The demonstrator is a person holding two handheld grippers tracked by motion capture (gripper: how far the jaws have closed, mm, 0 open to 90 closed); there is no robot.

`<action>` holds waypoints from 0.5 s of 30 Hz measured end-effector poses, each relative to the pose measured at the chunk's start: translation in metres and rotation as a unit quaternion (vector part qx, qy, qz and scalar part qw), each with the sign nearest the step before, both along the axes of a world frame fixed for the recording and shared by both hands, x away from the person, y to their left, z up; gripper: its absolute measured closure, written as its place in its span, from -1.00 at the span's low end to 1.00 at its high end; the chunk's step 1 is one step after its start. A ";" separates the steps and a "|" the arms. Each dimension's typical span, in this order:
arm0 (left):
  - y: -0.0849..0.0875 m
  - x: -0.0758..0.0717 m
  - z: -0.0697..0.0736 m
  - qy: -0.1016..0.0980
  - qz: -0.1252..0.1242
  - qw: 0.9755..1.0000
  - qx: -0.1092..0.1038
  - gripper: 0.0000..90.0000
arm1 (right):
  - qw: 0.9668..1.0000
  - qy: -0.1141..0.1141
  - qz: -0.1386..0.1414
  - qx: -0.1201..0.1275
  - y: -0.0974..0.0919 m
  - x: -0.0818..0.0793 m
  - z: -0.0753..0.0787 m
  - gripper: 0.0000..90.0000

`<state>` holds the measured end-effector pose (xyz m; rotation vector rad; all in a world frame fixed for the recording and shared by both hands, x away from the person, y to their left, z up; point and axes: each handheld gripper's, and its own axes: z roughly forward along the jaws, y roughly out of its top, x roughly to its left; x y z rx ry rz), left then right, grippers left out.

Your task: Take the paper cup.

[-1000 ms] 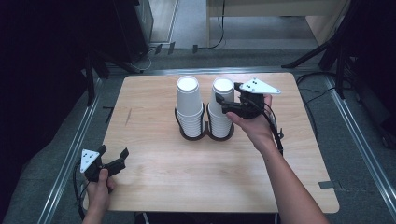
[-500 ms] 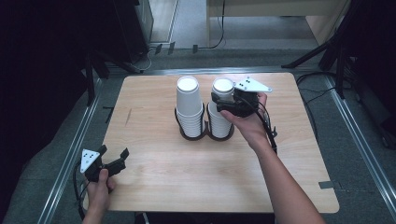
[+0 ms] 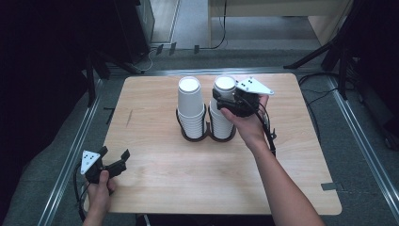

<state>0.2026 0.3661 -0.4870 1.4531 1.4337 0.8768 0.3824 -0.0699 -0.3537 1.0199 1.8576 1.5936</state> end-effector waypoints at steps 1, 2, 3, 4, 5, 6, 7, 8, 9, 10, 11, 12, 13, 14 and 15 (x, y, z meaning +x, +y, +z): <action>0.000 0.000 0.000 0.000 0.000 1.000 0.001 -0.88 | 1.000 -0.006 -0.001 0.002 0.000 0.000 0.003 -0.47; 0.000 0.000 0.000 -0.001 0.000 1.000 -0.001 -0.88 | 1.000 -0.008 -0.005 0.002 0.001 -0.001 0.005 -0.47; 0.000 0.000 0.000 -0.001 0.000 1.000 -0.001 -0.88 | 1.000 -0.008 -0.005 0.002 0.001 -0.001 0.005 -0.47; 0.000 0.000 0.000 -0.001 -0.001 1.000 0.000 -0.88 | 1.000 -0.011 -0.004 0.001 0.001 -0.001 0.007 -0.47; 0.000 0.000 0.000 -0.001 -0.001 1.000 -0.002 -0.88 | 1.000 -0.026 -0.010 -0.002 0.002 -0.002 0.013 -0.47; 0.000 0.000 0.000 -0.001 0.000 1.000 -0.003 -0.88 | 1.000 -0.026 -0.010 -0.002 0.002 -0.002 0.013 -0.47; 0.000 0.000 0.000 -0.002 0.000 1.000 -0.004 -0.88 | 0.999 -0.036 -0.010 0.008 0.003 -0.004 0.017 -0.47; 0.000 0.000 0.000 -0.003 0.000 1.000 -0.004 -0.88 | 0.999 -0.036 -0.010 0.008 0.003 -0.004 0.017 -0.47; 0.000 0.000 0.000 -0.003 -0.001 1.000 -0.004 -0.88 | 0.999 -0.047 -0.014 0.015 0.002 -0.005 0.021 -0.47; 0.000 0.000 0.000 -0.002 -0.001 1.000 -0.002 -0.88 | 0.999 -0.048 -0.013 0.018 0.002 -0.006 0.022 -0.47; 0.000 0.000 0.000 -0.002 -0.001 1.000 -0.002 -0.88 | 0.998 -0.051 -0.013 0.022 0.002 -0.007 0.024 -0.47; 0.000 0.000 0.000 -0.002 -0.001 1.000 -0.002 -0.88 | 0.998 -0.059 -0.014 0.022 0.002 -0.007 0.026 -0.47; 0.000 0.000 0.000 -0.002 -0.002 1.000 -0.001 -0.88 | 0.998 -0.064 -0.014 0.022 0.002 -0.007 0.027 -0.47; 0.000 0.000 0.000 -0.002 -0.002 1.000 -0.002 -0.88 | 0.997 -0.066 -0.013 0.028 0.002 -0.008 0.029 -0.47; 0.000 0.000 0.000 -0.003 -0.002 1.000 -0.002 -0.88 | 0.997 -0.066 -0.013 0.028 0.002 -0.008 0.029 -0.47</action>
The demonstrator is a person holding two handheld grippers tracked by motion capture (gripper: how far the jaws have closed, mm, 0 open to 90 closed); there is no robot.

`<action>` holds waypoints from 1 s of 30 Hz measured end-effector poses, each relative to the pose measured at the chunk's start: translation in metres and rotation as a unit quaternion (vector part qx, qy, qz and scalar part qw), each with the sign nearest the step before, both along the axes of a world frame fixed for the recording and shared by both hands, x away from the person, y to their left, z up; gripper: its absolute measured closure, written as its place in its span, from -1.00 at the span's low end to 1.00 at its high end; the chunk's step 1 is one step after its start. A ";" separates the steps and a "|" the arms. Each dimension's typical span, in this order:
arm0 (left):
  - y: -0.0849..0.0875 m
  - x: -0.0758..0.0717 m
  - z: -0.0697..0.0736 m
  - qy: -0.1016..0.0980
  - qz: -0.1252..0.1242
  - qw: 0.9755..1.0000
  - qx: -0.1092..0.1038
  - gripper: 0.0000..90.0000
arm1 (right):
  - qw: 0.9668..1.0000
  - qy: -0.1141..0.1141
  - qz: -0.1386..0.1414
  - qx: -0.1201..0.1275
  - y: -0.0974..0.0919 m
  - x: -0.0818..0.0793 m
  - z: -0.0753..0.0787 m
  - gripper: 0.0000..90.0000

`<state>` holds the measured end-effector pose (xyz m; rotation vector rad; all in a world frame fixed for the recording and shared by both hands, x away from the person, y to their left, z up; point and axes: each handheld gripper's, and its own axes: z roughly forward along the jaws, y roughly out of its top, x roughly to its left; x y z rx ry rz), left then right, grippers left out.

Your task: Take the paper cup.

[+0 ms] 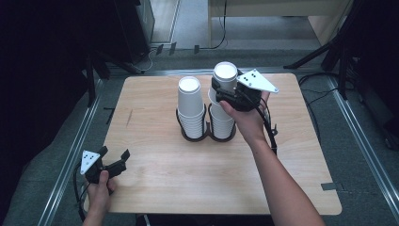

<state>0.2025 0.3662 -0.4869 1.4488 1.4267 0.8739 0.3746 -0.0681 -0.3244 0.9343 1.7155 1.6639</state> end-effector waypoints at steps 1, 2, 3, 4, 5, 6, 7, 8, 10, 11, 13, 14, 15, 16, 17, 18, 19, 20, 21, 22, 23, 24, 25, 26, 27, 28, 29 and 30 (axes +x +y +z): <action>0.000 0.000 0.000 0.000 -0.001 1.000 0.000 -0.88 | 1.000 -0.006 0.001 0.003 -0.001 0.000 0.003 -0.47; 0.000 0.000 0.000 0.000 -0.001 1.000 0.001 -0.88 | 1.000 -0.012 0.001 0.008 -0.001 -0.001 0.007 -0.47; 0.000 0.000 0.001 0.001 0.002 1.000 0.005 -0.88 | 1.000 -0.012 0.001 0.008 -0.001 -0.001 0.007 -0.47; -0.001 -0.001 0.001 0.000 0.005 1.000 0.008 -0.88 | 1.000 -0.021 0.001 0.009 -0.002 -0.002 0.012 -0.47; -0.001 -0.001 0.001 -0.001 0.005 1.000 0.009 -0.88 | 1.000 -0.021 0.001 0.009 -0.002 -0.002 0.012 -0.47; -0.002 -0.001 0.001 -0.002 0.004 1.000 0.014 -0.88 | 1.000 -0.028 0.003 0.011 -0.003 -0.003 0.018 -0.47; -0.002 -0.001 0.001 -0.002 0.004 1.000 0.014 -0.88 | 1.000 -0.028 0.003 0.011 -0.003 -0.003 0.018 -0.47; -0.002 -0.001 0.001 -0.002 0.001 1.000 0.018 -0.88 | 0.999 -0.035 0.002 0.013 -0.004 -0.004 0.024 -0.47; -0.003 -0.001 0.001 -0.002 0.000 1.000 0.021 -0.88 | 0.999 -0.037 0.003 0.014 -0.004 -0.005 0.027 -0.47; -0.004 -0.001 0.001 -0.002 0.000 1.000 0.023 -0.88 | 0.999 -0.046 0.004 0.020 -0.006 -0.007 0.033 -0.47; -0.004 -0.001 0.001 -0.002 0.000 1.000 0.022 -0.88 | 0.998 -0.052 0.005 0.027 -0.008 -0.009 0.038 -0.47; -0.004 -0.001 0.001 -0.002 -0.001 1.000 0.022 -0.88 | 0.998 -0.056 0.007 0.028 -0.009 -0.009 0.040 -0.47; -0.004 -0.001 0.001 -0.002 -0.001 1.000 0.022 -0.88 | 0.998 -0.060 0.007 0.031 -0.011 -0.011 0.043 -0.47; -0.004 -0.001 0.001 -0.003 -0.002 1.000 0.022 -0.88 | 0.997 -0.063 0.007 0.032 -0.011 -0.012 0.045 -0.47; -0.004 -0.001 0.001 -0.003 -0.002 1.000 0.022 -0.88 | 0.997 -0.067 0.008 0.033 -0.013 -0.013 0.048 -0.47; -0.004 -0.001 0.001 -0.002 -0.003 1.000 0.022 -0.88 | 0.997 -0.069 0.010 0.036 -0.014 -0.015 0.050 -0.47; -0.004 -0.001 0.001 -0.001 -0.004 1.000 0.023 -0.88 | 0.997 -0.069 0.010 0.036 -0.014 -0.015 0.050 -0.47; -0.004 -0.001 0.001 0.000 -0.004 1.000 0.022 -0.88 | 0.997 -0.074 0.012 0.036 -0.016 -0.019 0.054 -0.47; -0.004 -0.001 0.001 0.000 -0.005 1.000 0.022 -0.88 | 0.996 -0.076 0.015 0.038 -0.017 -0.021 0.055 -0.47; -0.004 -0.001 0.001 0.000 -0.006 1.000 0.021 -0.88 | 0.996 -0.079 0.018 0.037 -0.018 -0.024 0.057 -0.47; -0.004 -0.001 0.001 0.000 -0.006 1.000 0.021 -0.88 | 0.996 -0.081 0.018 0.037 -0.019 -0.026 0.058 -0.47; -0.004 -0.001 0.001 -0.002 -0.007 1.000 0.020 -0.88 | 0.996 -0.084 0.021 0.037 -0.020 -0.028 0.059 -0.47; -0.004 -0.001 0.001 -0.002 -0.007 1.000 0.019 -0.88 | 0.995 -0.086 0.025 0.039 -0.021 -0.030 0.060 -0.47; -0.004 -0.001 0.001 -0.002 -0.009 1.000 0.019 -0.88 | 0.995 -0.090 0.027 0.038 -0.022 -0.034 0.060 -0.47; -0.004 -0.001 0.002 -0.002 -0.009 1.000 0.020 -0.88 | 0.995 -0.092 0.028 0.039 -0.023 -0.035 0.060 -0.47; -0.003 -0.001 0.002 -0.002 -0.010 1.000 0.019 -0.88 | 0.994 -0.092 0.033 0.041 -0.024 -0.037 0.060 -0.47; -0.003 -0.001 0.002 -0.002 -0.010 1.000 0.019 -0.88 | 0.994 -0.093 0.033 0.040 -0.025 -0.040 0.060 -0.47; -0.003 -0.001 0.002 -0.001 -0.010 1.000 0.018 -0.88 | 0.994 -0.094 0.035 0.040 -0.026 -0.041 0.059 -0.47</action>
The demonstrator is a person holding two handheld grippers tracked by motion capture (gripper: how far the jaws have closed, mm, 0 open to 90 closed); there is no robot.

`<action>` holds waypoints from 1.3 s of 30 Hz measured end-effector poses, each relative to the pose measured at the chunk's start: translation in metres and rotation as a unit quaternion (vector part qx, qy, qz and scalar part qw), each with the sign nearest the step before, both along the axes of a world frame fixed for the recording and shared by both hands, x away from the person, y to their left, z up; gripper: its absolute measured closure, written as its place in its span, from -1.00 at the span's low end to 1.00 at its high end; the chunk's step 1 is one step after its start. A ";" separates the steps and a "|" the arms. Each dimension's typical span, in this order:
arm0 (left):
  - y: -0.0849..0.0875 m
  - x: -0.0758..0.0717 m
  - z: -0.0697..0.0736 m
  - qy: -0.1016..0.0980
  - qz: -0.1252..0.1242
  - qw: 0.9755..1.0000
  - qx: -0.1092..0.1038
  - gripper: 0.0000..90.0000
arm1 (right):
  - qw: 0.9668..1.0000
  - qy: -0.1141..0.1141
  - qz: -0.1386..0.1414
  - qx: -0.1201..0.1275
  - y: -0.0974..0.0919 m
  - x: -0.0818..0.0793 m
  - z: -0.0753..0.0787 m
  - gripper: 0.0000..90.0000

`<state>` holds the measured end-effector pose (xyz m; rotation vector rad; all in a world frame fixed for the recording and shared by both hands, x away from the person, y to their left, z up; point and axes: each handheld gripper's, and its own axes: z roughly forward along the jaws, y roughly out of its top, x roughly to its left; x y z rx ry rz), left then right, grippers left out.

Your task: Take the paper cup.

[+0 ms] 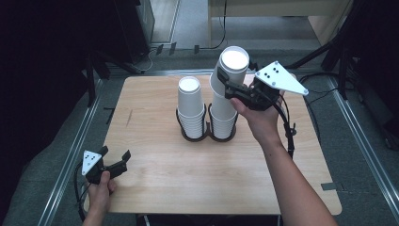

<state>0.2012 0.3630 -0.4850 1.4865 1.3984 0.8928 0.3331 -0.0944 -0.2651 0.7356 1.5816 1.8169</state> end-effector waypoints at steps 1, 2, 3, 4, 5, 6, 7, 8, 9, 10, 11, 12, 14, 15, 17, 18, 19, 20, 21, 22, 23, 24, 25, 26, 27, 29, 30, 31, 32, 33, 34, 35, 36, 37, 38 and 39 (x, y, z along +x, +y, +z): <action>0.000 0.000 0.000 0.000 0.000 1.000 0.000 -0.88 | 1.000 0.000 0.000 0.000 0.000 0.000 0.000 -0.47; 0.000 0.000 0.000 0.000 -0.001 1.000 0.000 -0.88 | 1.000 0.000 0.002 0.001 -0.001 -0.001 0.000 -0.47; 0.000 0.000 0.000 0.000 -0.002 1.000 0.001 -0.88 | 1.000 0.001 0.010 0.005 -0.005 -0.004 -0.002 -0.47; 0.000 0.000 0.001 0.000 -0.003 1.000 0.002 -0.88 | 1.000 0.001 0.010 0.005 -0.005 -0.004 -0.002 -0.47; 0.000 0.000 0.001 -0.001 -0.003 1.000 0.002 -0.88 | 1.000 0.004 0.016 0.007 -0.007 -0.006 -0.003 -0.48; 0.000 0.000 0.001 -0.001 -0.004 1.000 0.001 -0.88 | 0.999 0.005 0.030 0.011 -0.009 -0.007 -0.005 -0.48; 0.000 -0.001 0.001 -0.003 -0.005 1.000 -0.001 -0.88 | 0.999 0.007 0.037 0.011 -0.011 -0.009 -0.007 -0.48; 0.001 -0.001 0.001 -0.005 -0.006 1.000 -0.001 -0.88 | 0.999 0.006 0.047 0.010 -0.013 -0.011 -0.010 -0.48; 0.001 -0.001 0.002 -0.007 -0.007 1.000 -0.004 -0.88 | 0.998 0.007 0.058 0.008 -0.015 -0.013 -0.012 -0.48; 0.001 -0.001 0.002 -0.007 -0.007 1.000 -0.004 -0.88 | 0.998 0.008 0.068 0.008 -0.017 -0.014 -0.015 -0.48; 0.001 -0.001 0.002 -0.007 -0.010 1.000 -0.003 -0.88 | 0.996 0.010 0.083 0.008 -0.020 -0.017 -0.021 -0.48; 0.001 -0.001 0.002 -0.007 -0.012 1.000 -0.002 -0.88 | 0.996 0.010 0.083 0.008 -0.020 -0.017 -0.021 -0.48; -0.001 0.000 0.002 -0.008 -0.015 1.000 0.004 -0.88 | 0.995 0.013 0.094 0.005 -0.022 -0.020 -0.027 -0.48; -0.001 -0.001 0.002 -0.008 -0.018 1.000 0.006 -0.88 | 0.995 0.015 0.098 0.003 -0.023 -0.021 -0.030 -0.48; -0.002 -0.001 0.003 -0.010 -0.020 1.000 0.011 -0.88 | 0.994 0.015 0.107 0.001 -0.026 -0.024 -0.037 -0.48; -0.003 -0.001 0.003 -0.010 -0.022 1.000 0.010 -0.88 | 0.994 0.015 0.107 0.001 -0.026 -0.024 -0.037 -0.48; -0.003 -0.001 0.004 -0.012 -0.025 1.000 0.002 -0.88 | 0.994 0.016 0.111 0.002 -0.029 -0.026 -0.042 -0.48; -0.003 0.000 0.005 -0.013 -0.028 1.000 -0.001 -0.88 | 0.994 0.016 0.111 0.002 -0.029 -0.026 -0.042 -0.48; -0.005 0.000 0.006 -0.016 -0.030 0.999 -0.005 -0.88 | 0.993 0.018 0.115 0.005 -0.030 -0.027 -0.045 -0.48; -0.006 0.000 0.006 -0.018 -0.033 0.999 -0.005 -0.88 | 0.993 0.020 0.120 0.004 -0.031 -0.029 -0.047 -0.48; -0.009 0.000 0.007 -0.018 -0.040 0.999 -0.002 -0.88 | 0.991 0.023 0.134 0.002 -0.032 -0.031 -0.053 -0.48; -0.010 0.000 0.008 -0.019 -0.044 0.999 -0.002 -0.88 | 0.991 0.023 0.134 0.002 -0.032 -0.031 -0.053 -0.48; -0.013 0.000 0.009 -0.021 -0.051 0.998 -0.002 -0.88 | 0.990 0.024 0.142 -0.005 -0.032 -0.034 -0.058 -0.48; -0.015 0.000 0.010 -0.023 -0.056 0.998 -0.003 -0.88 | 0.989 0.024 0.143 -0.007 -0.032 -0.035 -0.059 -0.48; -0.018 0.000 0.012 -0.026 -0.063 0.998 -0.006 -0.88 | 0.989 0.025 0.148 -0.008 -0.032 -0.036 -0.062 -0.48; -0.026 0.000 0.017 -0.035 -0.085 0.996 -0.018 -0.88 | 0.987 0.023 0.157 -0.007 -0.033 -0.036 -0.068 -0.48; -0.026 0.000 0.017 -0.035 -0.085 0.996 -0.018 -0.88 | 0.987 0.023 0.157 -0.007 -0.033 -0.036 -0.068 -0.48; -0.029 0.000 0.019 -0.037 -0.092 0.995 -0.025 -0.88 | 0.987 0.025 0.159 -0.008 -0.033 -0.036 -0.070 -0.48; -0.032 0.001 0.021 -0.039 -0.101 0.994 -0.031 -0.88 | 0.986 0.025 0.163 -0.010 -0.033 -0.036 -0.072 -0.48; -0.035 0.001 0.023 -0.041 -0.111 0.993 -0.031 -0.88 | 0.986 0.021 0.166 -0.010 -0.034 -0.036 -0.074 -0.48; -0.038 0.002 0.024 -0.042 -0.124 0.991 -0.033 -0.88 | 0.985 0.026 0.170 -0.012 -0.034 -0.036 -0.075 -0.48; -0.042 0.003 0.026 -0.043 -0.140 0.989 -0.034 -0.88 | 0.983 0.028 0.180 -0.016 -0.035 -0.037 -0.078 -0.48; -0.044 0.003 0.028 -0.045 -0.150 0.987 -0.031 -0.88 | 0.983 0.028 0.180 -0.016 -0.035 -0.037 -0.078 -0.48; -0.049 0.003 0.031 -0.048 -0.164 0.985 -0.031 -0.88 | 0.983 0.027 0.183 -0.017 -0.035 -0.037 -0.079 -0.48; -0.052 0.003 0.034 -0.053 -0.172 0.983 -0.031 -0.88 | 0.981 0.023 0.189 -0.019 -0.036 -0.037 -0.080 -0.48; -0.056 0.003 0.036 -0.055 -0.178 0.982 -0.031 -0.88 | 0.980 0.022 0.197 -0.020 -0.036 -0.037 -0.082 -0.48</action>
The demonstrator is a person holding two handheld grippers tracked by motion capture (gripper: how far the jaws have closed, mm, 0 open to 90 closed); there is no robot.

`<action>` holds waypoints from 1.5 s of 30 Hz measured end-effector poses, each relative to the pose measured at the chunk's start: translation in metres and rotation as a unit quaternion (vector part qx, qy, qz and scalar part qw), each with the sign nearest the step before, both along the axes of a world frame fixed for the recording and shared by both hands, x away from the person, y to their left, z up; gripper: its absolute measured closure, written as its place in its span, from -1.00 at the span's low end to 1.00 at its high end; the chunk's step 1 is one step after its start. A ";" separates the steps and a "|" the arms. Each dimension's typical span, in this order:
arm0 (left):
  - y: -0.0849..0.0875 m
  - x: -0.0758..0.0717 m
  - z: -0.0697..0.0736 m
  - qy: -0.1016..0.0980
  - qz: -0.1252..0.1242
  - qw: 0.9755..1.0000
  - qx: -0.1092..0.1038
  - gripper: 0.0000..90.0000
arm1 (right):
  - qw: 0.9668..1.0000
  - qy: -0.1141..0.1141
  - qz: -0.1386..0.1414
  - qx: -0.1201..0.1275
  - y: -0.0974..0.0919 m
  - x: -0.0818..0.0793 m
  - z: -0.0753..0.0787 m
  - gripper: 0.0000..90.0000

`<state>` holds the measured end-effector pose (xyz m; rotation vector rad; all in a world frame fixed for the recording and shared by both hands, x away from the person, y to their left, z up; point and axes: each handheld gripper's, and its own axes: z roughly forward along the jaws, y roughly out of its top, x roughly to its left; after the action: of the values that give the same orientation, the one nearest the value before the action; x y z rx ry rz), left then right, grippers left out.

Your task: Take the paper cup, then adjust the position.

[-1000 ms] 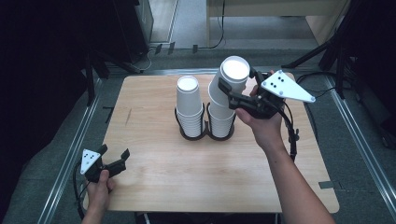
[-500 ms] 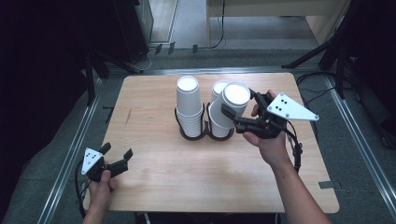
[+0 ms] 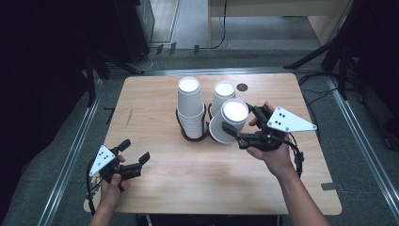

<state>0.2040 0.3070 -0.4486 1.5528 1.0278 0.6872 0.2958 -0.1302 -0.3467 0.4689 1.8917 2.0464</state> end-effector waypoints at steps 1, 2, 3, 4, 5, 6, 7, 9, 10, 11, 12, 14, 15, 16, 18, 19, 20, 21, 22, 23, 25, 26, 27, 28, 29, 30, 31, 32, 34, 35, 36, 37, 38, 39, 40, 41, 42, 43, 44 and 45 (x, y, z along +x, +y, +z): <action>-0.003 0.000 0.003 -0.001 -0.012 1.000 -0.001 -0.88 | 1.000 -0.002 0.007 0.001 0.000 0.000 -0.001 -0.48; -0.007 0.000 0.006 -0.003 -0.018 1.000 -0.001 -0.88 | 1.000 -0.005 0.009 0.002 0.000 -0.001 -0.003 -0.48; -0.011 0.000 0.008 -0.004 -0.020 1.000 0.002 -0.88 | 1.000 -0.007 0.007 0.001 0.000 -0.001 -0.004 -0.48; -0.014 0.000 0.010 -0.006 -0.021 1.000 -0.001 -0.88 | 1.000 -0.003 0.004 0.000 0.000 -0.003 -0.006 -0.48; -0.020 0.000 0.013 -0.010 -0.024 1.000 -0.003 -0.88 | 1.000 -0.004 0.001 0.002 0.001 -0.003 -0.007 -0.48; -0.025 0.000 0.017 -0.014 -0.029 0.999 -0.006 -0.88 | 1.000 0.000 -0.005 0.000 0.001 -0.004 -0.009 -0.48; -0.029 0.001 0.020 -0.019 -0.034 0.999 -0.006 -0.87 | 1.000 0.000 -0.005 0.000 0.002 -0.006 -0.011 -0.48; -0.036 0.002 0.024 -0.025 -0.043 0.999 -0.004 -0.87 | 1.000 0.000 -0.004 -0.003 0.005 -0.008 -0.015 -0.48; -0.042 0.003 0.027 -0.028 -0.049 0.998 -0.004 -0.87 | 1.000 -0.001 -0.005 -0.003 0.007 -0.009 -0.016 -0.48; -0.046 0.004 0.029 -0.031 -0.056 0.998 -0.002 -0.87 | 1.000 -0.001 -0.005 -0.003 0.007 -0.009 -0.016 -0.48; -0.050 0.006 0.030 -0.033 -0.062 0.998 0.000 -0.87 | 1.000 -0.003 -0.004 -0.004 0.009 -0.010 -0.017 -0.48; -0.060 0.007 0.032 -0.038 -0.071 0.997 0.004 -0.74 | 1.000 -0.003 0.000 -0.006 0.013 -0.012 -0.018 -0.48; -0.065 0.008 0.033 -0.037 -0.075 0.996 0.008 -0.69 | 1.000 -0.003 0.001 -0.006 0.014 -0.013 -0.019 -0.48; -0.070 0.009 0.034 -0.038 -0.084 0.996 0.009 -0.70 | 1.000 -0.003 0.003 -0.008 0.016 -0.014 -0.019 -0.48; -0.080 0.009 0.034 -0.044 -0.104 0.994 0.011 -0.71 | 1.000 -0.001 0.013 -0.007 0.022 -0.016 -0.022 -0.48; -0.083 0.009 0.035 -0.047 -0.110 0.993 0.012 -0.75 | 1.000 -0.001 0.016 -0.007 0.023 -0.015 -0.023 -0.48; -0.091 0.008 0.035 -0.054 -0.133 0.990 0.014 -0.84 | 1.000 0.003 0.020 -0.007 0.024 -0.016 -0.024 -0.48; -0.091 0.008 0.035 -0.054 -0.133 0.990 0.014 -0.93 | 1.000 0.002 0.023 -0.008 0.026 -0.016 -0.025 -0.48; -0.095 0.008 0.036 -0.057 -0.147 0.987 0.015 -0.93 | 1.000 0.002 0.023 -0.008 0.026 -0.016 -0.025 -0.48; -0.100 0.008 0.037 -0.057 -0.159 0.986 0.017 -1.00 | 0.999 0.008 0.034 -0.010 0.029 -0.016 -0.027 -0.48; -0.108 0.010 0.039 -0.048 -0.177 0.983 0.020 -1.00 | 0.999 0.009 0.044 -0.009 0.031 -0.016 -0.028 -0.48; -0.111 0.011 0.039 -0.045 -0.189 0.981 0.019 -1.00 | 0.999 0.011 0.048 -0.008 0.032 -0.016 -0.028 -0.48; -0.114 0.012 0.040 -0.044 -0.197 0.979 0.020 -1.00 | 0.999 0.011 0.048 -0.008 0.032 -0.016 -0.028 -0.48; -0.117 0.012 0.040 -0.043 -0.196 0.979 0.023 -1.00 | 0.999 0.012 0.053 -0.005 0.032 -0.016 -0.028 -0.48; -0.119 0.014 0.040 -0.043 -0.200 0.979 0.018 -1.00 | 0.998 0.015 0.058 -0.004 0.033 -0.017 -0.028 -0.48; -0.120 0.015 0.040 -0.042 -0.200 0.979 0.015 -1.00 | 0.998 0.014 0.066 -0.005 0.034 -0.017 -0.028 -0.48; -0.122 0.016 0.040 -0.043 -0.202 0.978 0.010 -1.00 | 0.998 0.014 0.066 -0.005 0.034 -0.017 -0.028 -0.48; -0.123 0.018 0.040 -0.043 -0.204 0.978 0.005 -1.00 | 0.997 0.015 0.077 -0.005 0.036 -0.018 -0.028 -0.48; -0.125 0.019 0.039 -0.044 -0.204 0.978 0.004 -1.00 | 0.997 0.015 0.080 -0.007 0.037 -0.019 -0.028 -0.48; -0.127 0.020 0.039 -0.046 -0.206 0.977 0.003 -1.00 | 0.996 0.016 0.084 -0.009 0.038 -0.019 -0.029 -0.48; -0.128 0.021 0.039 -0.048 -0.208 0.977 0.005 -1.00 | 0.996 0.015 0.087 -0.012 0.039 -0.020 -0.029 -0.48; -0.129 0.021 0.039 -0.048 -0.211 0.976 0.002 -1.00 | 0.996 0.015 0.092 -0.015 0.039 -0.020 -0.030 -0.48; -0.131 0.021 0.039 -0.048 -0.216 0.975 -0.002 -1.00 | 0.995 0.015 0.096 -0.017 0.041 -0.021 -0.030 -0.48; -0.132 0.021 0.039 -0.050 -0.218 0.975 0.001 -1.00 | 0.995 0.018 0.100 -0.019 0.041 -0.022 -0.030 -0.48; -0.133 0.021 0.040 -0.049 -0.221 0.974 0.003 -1.00 | 0.994 0.016 0.103 -0.020 0.042 -0.022 -0.031 -0.48; -0.135 0.021 0.040 -0.050 -0.226 0.973 0.004 -1.00 | 0.994 0.017 0.106 -0.020 0.043 -0.022 -0.031 -0.48; -0.137 0.021 0.040 -0.050 -0.227 0.973 0.007 -1.00 | 0.994 0.018 0.109 -0.019 0.043 -0.023 -0.031 -0.48; -0.138 0.021 0.040 -0.050 -0.232 0.971 0.006 -1.00 | 0.993 0.020 0.112 -0.019 0.044 -0.023 -0.032 -0.48; -0.139 0.021 0.040 -0.049 -0.235 0.971 0.011 -1.00 | 0.993 0.020 0.115 -0.019 0.045 -0.023 -0.032 -0.48; -0.140 0.021 0.040 -0.049 -0.238 0.970 0.013 -1.00 | 0.992 0.019 0.120 -0.020 0.047 -0.023 -0.033 -0.48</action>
<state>0.2245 0.1668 -0.4085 1.6863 0.5400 0.4359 0.2725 -0.0832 -0.3798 0.2835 2.0978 2.1541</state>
